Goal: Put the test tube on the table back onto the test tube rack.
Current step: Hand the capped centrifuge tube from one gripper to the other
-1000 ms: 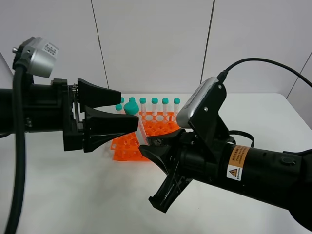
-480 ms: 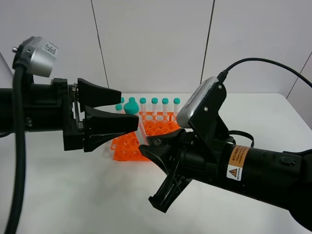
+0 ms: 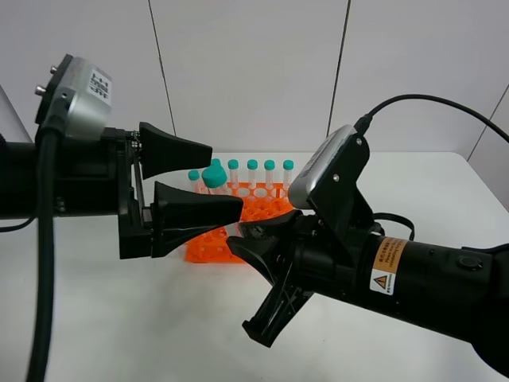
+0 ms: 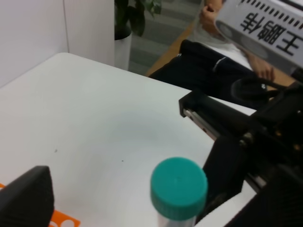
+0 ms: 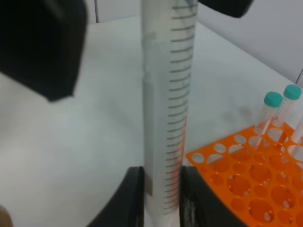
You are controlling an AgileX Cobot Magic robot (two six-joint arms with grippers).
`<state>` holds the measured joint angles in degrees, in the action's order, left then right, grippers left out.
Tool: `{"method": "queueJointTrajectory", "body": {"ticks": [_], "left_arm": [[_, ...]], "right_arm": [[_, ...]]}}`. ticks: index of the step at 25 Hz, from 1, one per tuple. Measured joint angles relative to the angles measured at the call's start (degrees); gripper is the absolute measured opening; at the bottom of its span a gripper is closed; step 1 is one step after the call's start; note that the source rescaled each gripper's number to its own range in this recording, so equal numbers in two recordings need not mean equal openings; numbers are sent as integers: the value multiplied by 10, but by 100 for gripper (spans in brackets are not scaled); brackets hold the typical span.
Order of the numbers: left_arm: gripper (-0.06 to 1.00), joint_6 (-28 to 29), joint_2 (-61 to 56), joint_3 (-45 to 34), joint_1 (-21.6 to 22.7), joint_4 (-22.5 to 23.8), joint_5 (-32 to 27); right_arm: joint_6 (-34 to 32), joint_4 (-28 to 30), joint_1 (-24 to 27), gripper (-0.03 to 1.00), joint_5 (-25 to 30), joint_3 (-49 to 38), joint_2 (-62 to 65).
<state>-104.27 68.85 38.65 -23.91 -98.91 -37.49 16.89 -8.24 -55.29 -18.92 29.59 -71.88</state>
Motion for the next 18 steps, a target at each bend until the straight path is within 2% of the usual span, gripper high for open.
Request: {"method": "queueJointTrajectory", "body": {"ticks": [5, 18], "left_arm": [[100, -3, 0, 11, 0, 0, 9], [100, 2, 0, 14, 0, 0, -14]], "right_arm": [[0, 0, 0, 1, 1, 0, 0], [0, 0, 0, 1, 1, 0, 0]]}}
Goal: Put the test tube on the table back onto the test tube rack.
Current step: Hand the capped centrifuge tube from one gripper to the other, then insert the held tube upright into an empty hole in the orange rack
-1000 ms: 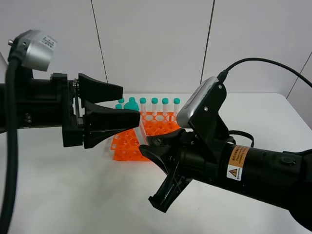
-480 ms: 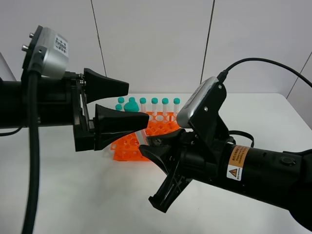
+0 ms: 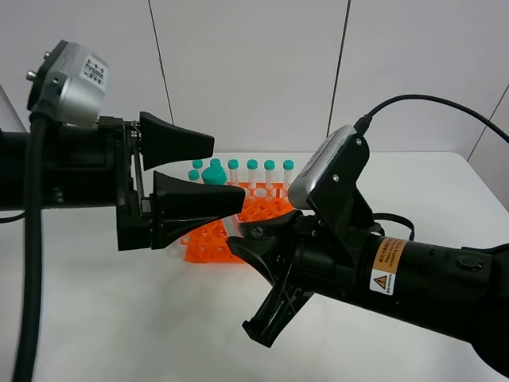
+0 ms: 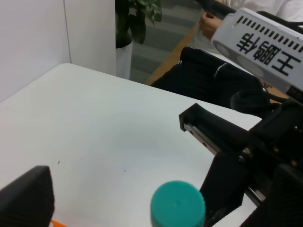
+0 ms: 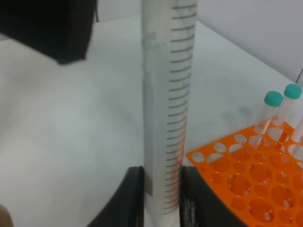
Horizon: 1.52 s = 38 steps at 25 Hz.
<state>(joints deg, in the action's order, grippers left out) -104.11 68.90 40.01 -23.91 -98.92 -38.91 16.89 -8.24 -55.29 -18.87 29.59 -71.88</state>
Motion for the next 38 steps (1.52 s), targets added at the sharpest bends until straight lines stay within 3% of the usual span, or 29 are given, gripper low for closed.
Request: {"method": "queueJointTrajectory", "body": {"ticks": [10, 12, 16, 17, 32, 34, 38], "left_arm": [[63, 0, 0, 0, 0, 0, -15], [49, 0, 0, 0, 0, 0, -16], [5, -1, 0, 0, 0, 0, -23], [0, -2, 0, 0, 0, 0, -23], [0, -15, 0, 3, 0, -2, -18], [0, -15, 0, 3, 0, -2, -14], [0, -16, 0, 3, 0, -1, 3]], "right_arm": [[0, 0, 0, 1, -2, 0, 0], [0, 0, 0, 1, -3, 0, 0], [1, 0, 0, 1, -4, 0, 0], [1, 0, 0, 1, -6, 0, 0], [2, 6, 0, 1, -12, 0, 0], [2, 6, 0, 11, -13, 0, 0], [2, 9, 0, 72, -26, 0, 0]]}}
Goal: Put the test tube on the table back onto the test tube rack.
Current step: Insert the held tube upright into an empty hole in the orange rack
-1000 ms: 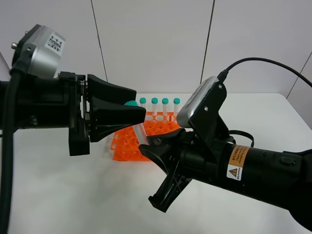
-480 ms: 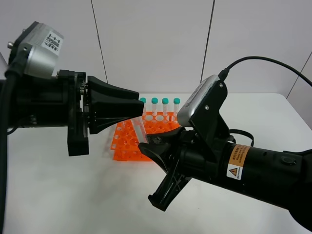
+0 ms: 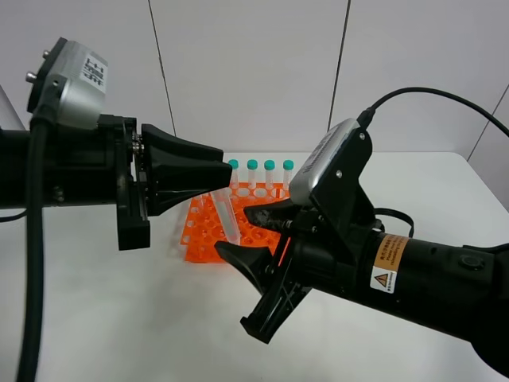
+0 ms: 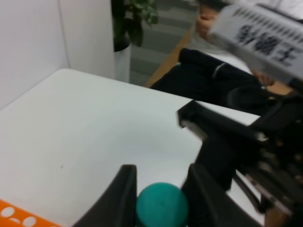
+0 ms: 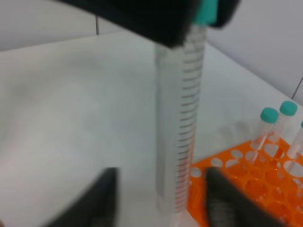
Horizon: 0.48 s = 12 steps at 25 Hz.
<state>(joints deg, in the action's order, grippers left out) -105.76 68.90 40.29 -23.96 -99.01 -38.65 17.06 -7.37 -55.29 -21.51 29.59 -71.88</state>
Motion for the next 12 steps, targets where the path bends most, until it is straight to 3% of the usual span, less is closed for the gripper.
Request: {"method": "queueJointTrajectory", "body": {"ticks": [2, 4, 12], "left_arm": [[0, 0, 0, 0, 0, 1, 0], [0, 0, 0, 0, 0, 1, 0], [0, 0, 0, 0, 0, 1, 11]], "right_arm": [[0, -7, 0, 88, -7, 0, 0], [0, -18, 0, 93, -9, 0, 0], [1, -29, 21, 96, 14, 0, 0]]}}
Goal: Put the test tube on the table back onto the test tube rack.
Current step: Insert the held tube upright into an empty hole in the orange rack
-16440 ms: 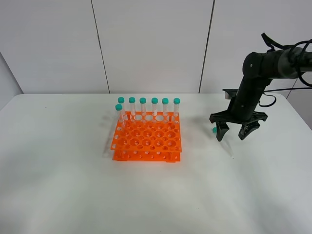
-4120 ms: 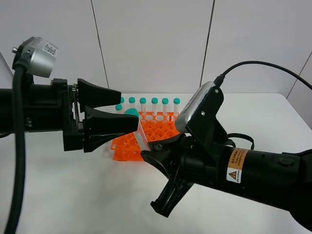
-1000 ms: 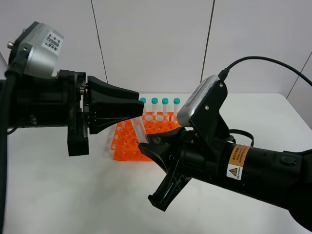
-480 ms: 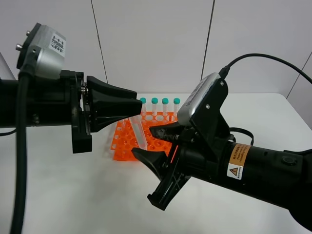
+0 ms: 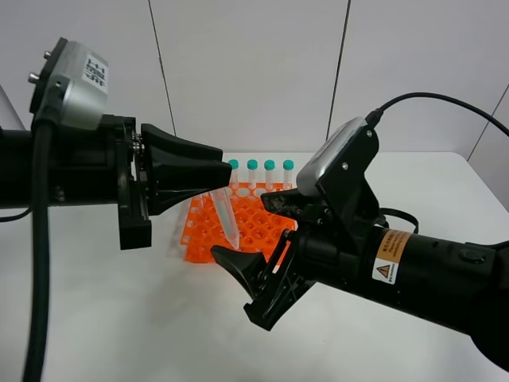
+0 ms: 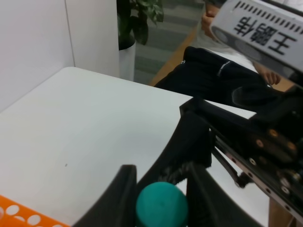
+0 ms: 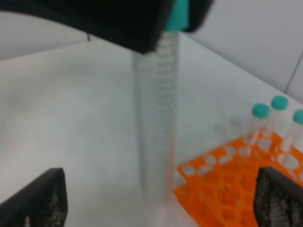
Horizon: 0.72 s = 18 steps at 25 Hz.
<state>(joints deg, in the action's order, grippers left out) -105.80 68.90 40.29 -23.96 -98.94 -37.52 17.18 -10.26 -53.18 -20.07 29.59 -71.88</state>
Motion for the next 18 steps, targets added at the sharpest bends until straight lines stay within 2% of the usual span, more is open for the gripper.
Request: {"method": "queueJointTrajectory", "body": {"ticks": [10, 18], "left_arm": [[0, 0, 0, 0, 0, 0, 18], [0, 0, 0, 0, 0, 0, 19]], "right_arm": [[4, -4, 106, 96, 99, 0, 0], [16, -5, 218, 96, 131, 0, 0]]}}
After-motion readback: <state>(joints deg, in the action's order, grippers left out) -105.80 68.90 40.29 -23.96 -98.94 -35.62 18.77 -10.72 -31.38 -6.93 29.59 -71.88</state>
